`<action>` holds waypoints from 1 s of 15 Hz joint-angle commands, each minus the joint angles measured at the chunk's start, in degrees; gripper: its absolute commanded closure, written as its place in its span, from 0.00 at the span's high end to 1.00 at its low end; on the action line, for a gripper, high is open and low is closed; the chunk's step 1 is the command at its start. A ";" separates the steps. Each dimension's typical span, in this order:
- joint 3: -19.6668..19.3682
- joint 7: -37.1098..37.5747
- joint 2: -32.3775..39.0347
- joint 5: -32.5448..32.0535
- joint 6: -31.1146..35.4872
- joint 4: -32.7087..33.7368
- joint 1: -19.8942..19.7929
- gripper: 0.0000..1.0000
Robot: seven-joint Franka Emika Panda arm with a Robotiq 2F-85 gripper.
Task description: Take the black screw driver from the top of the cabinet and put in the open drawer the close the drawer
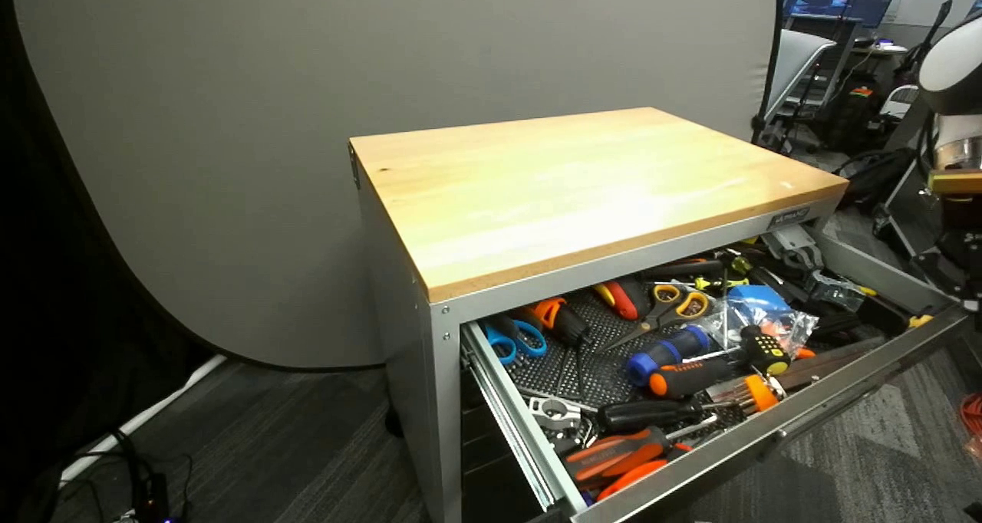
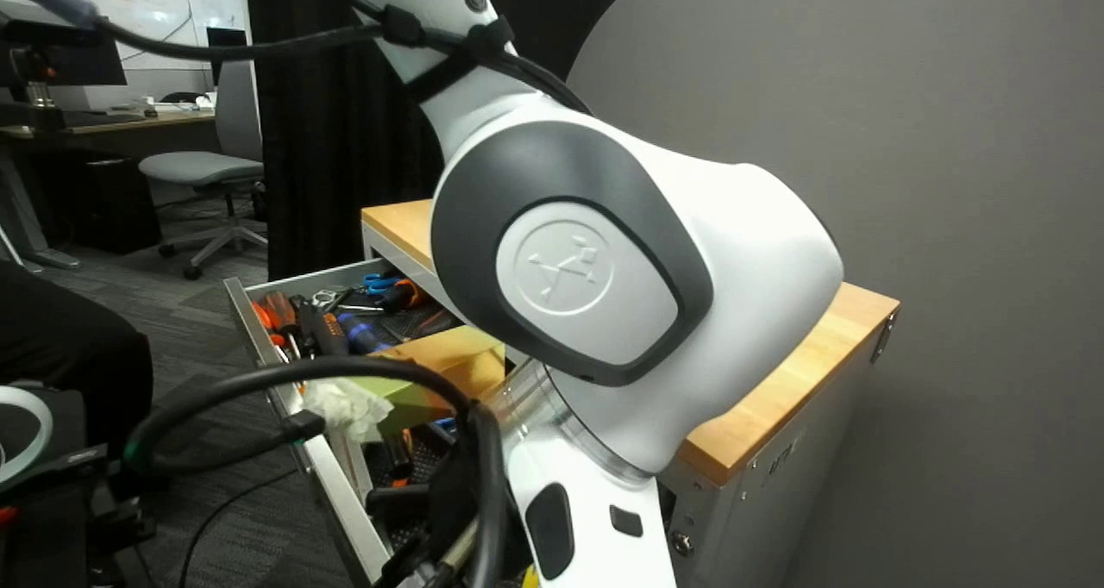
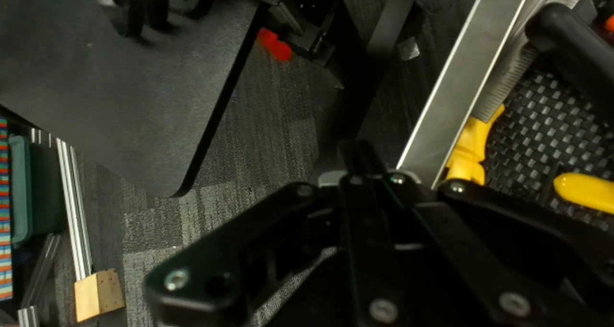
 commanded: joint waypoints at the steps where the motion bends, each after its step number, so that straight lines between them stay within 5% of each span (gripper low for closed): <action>1: 1.44 3.18 2.15 6.80 9.20 -0.74 0.66 0.00; 7: 2.64 4.35 0.01 8.81 16.70 -1.59 2.40 0.00; 15: 6.08 -5.81 -1.76 0.34 17.06 -2.43 7.23 0.00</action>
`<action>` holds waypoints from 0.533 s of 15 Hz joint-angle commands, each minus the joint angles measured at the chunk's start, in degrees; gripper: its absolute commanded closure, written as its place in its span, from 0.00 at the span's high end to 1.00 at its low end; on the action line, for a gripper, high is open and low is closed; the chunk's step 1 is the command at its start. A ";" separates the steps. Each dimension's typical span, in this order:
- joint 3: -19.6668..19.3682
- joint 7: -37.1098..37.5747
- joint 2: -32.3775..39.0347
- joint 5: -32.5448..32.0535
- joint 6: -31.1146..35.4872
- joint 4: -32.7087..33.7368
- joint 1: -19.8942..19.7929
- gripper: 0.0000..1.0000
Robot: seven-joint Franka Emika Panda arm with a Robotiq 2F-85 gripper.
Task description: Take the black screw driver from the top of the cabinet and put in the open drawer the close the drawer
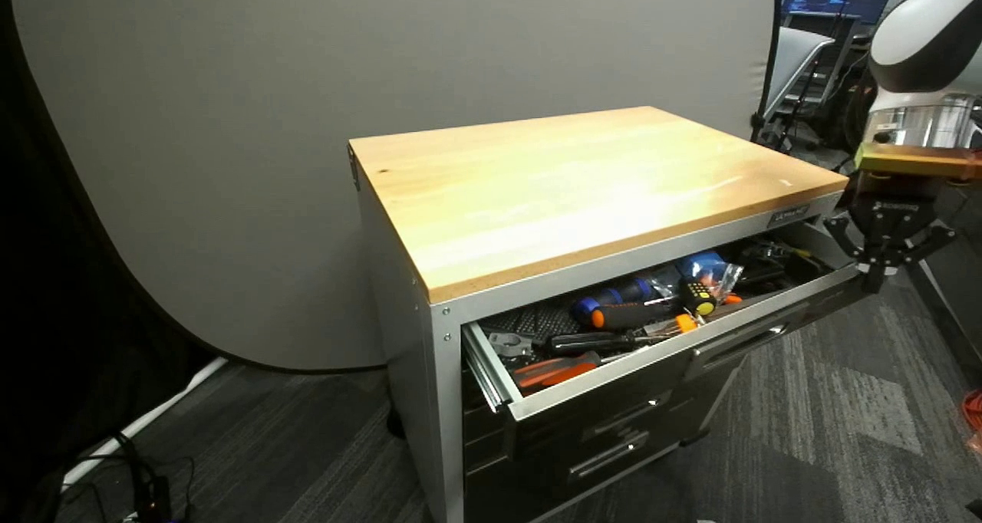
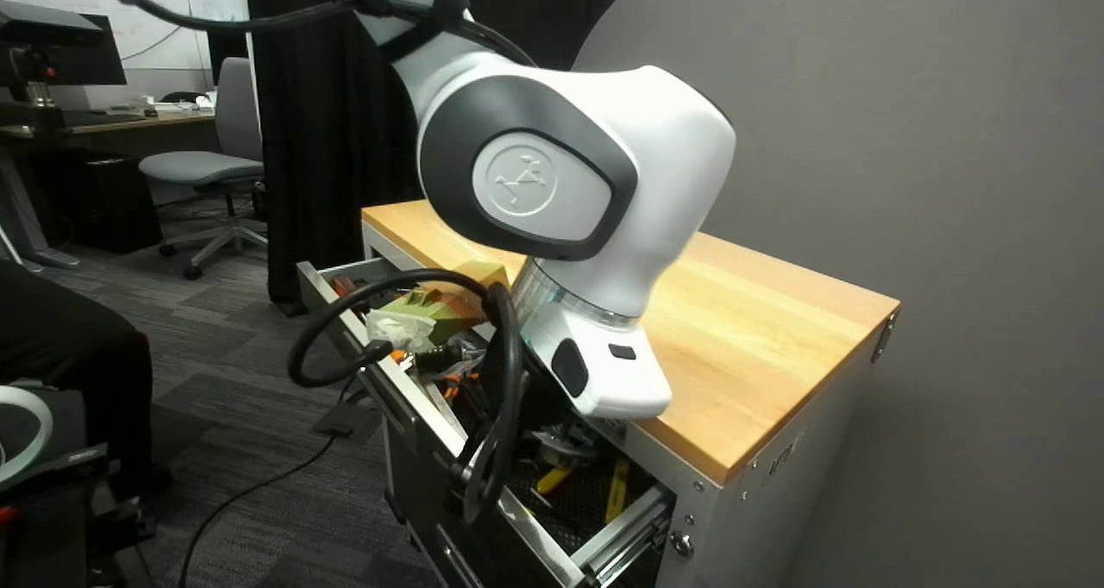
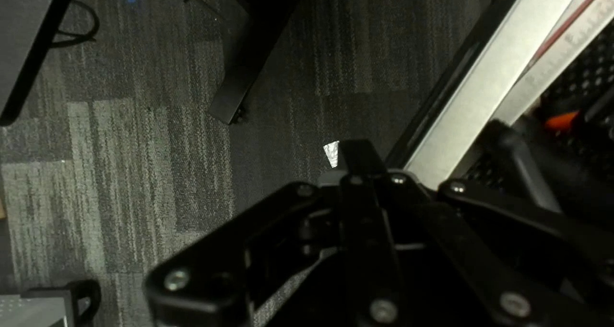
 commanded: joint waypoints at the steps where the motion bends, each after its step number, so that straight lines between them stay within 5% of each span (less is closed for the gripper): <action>1: 2.05 -5.35 0.55 -2.82 3.36 -1.94 2.48 0.00; 8: 3.36 -9.59 1.14 -8.83 6.13 -3.41 4.73 0.00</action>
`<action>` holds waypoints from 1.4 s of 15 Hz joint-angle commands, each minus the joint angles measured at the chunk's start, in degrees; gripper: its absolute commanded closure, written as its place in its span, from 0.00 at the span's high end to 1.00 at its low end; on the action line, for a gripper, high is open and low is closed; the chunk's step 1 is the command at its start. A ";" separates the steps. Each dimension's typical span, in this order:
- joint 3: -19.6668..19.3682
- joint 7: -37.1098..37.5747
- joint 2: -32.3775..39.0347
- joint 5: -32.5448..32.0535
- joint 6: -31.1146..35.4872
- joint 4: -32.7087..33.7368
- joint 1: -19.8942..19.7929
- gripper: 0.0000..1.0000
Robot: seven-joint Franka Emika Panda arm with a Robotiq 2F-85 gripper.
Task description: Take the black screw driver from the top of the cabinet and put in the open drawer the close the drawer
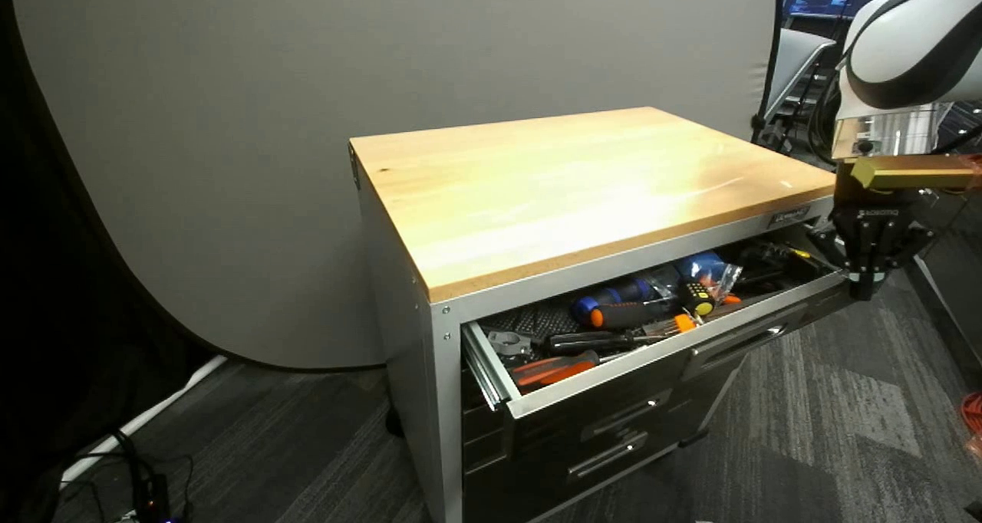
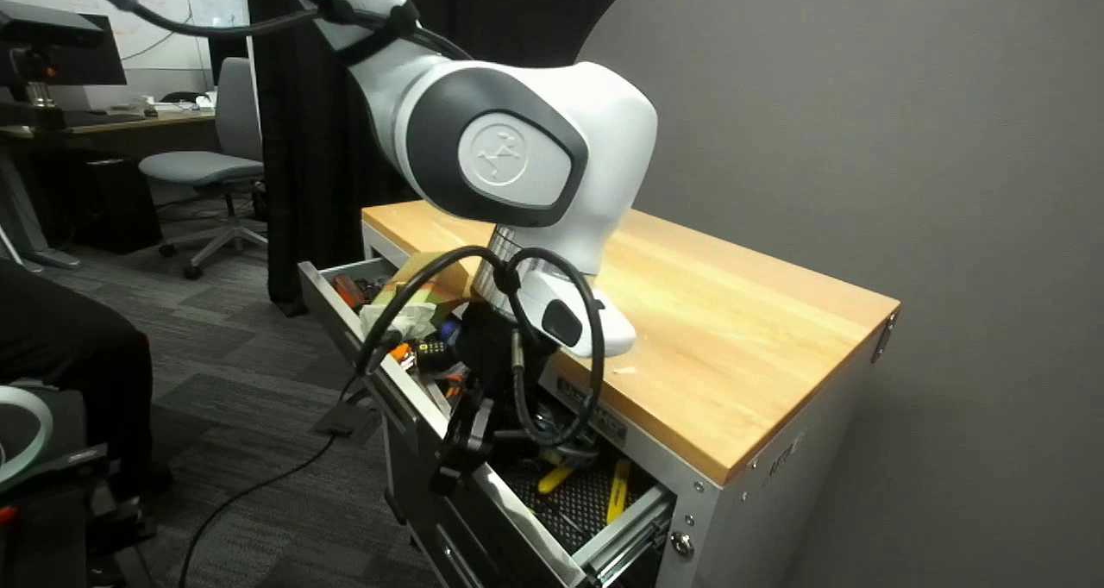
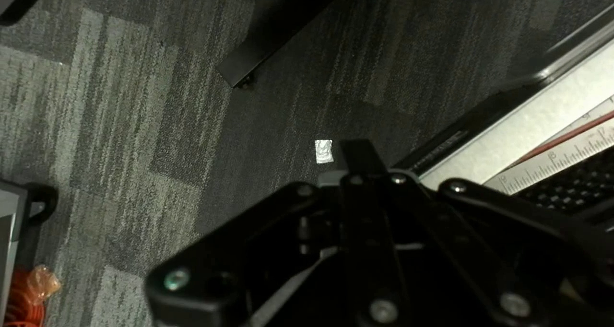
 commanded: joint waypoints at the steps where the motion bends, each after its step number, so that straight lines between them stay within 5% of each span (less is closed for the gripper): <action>1: 1.55 -0.66 1.97 -0.90 6.26 -2.48 1.44 0.00; 21: 4.20 9.85 2.83 7.23 32.35 -5.53 7.19 0.00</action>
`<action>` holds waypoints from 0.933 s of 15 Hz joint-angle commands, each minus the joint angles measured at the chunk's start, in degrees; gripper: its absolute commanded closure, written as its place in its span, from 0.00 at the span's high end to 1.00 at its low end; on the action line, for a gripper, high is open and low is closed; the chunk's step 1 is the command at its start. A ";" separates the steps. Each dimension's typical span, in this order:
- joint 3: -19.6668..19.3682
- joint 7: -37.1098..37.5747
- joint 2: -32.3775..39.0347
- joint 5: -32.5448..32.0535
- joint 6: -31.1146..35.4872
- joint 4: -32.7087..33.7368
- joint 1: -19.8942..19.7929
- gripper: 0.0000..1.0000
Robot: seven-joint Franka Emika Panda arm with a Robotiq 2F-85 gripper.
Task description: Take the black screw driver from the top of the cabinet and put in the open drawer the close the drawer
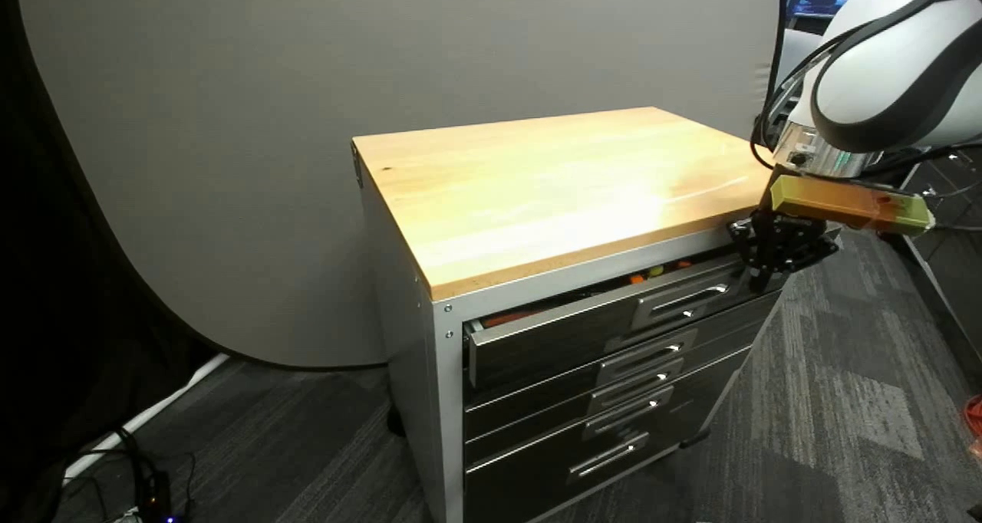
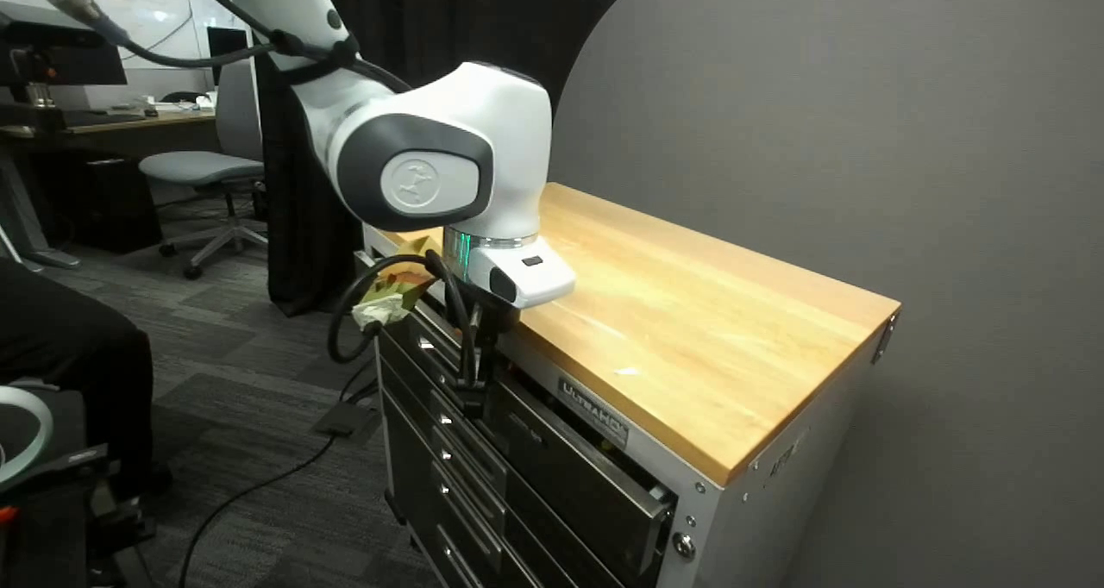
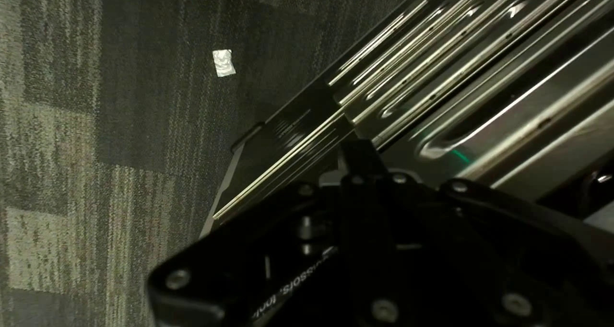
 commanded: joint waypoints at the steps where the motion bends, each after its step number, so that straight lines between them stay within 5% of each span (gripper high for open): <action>1: 0.13 1.75 1.77 2.49 8.03 -0.82 1.25 0.00; 6: 4.66 -3.11 -3.56 11.71 16.83 -7.42 -1.85 0.00; 14: 26.65 -19.36 -7.82 33.77 32.02 -12.46 -17.40 0.00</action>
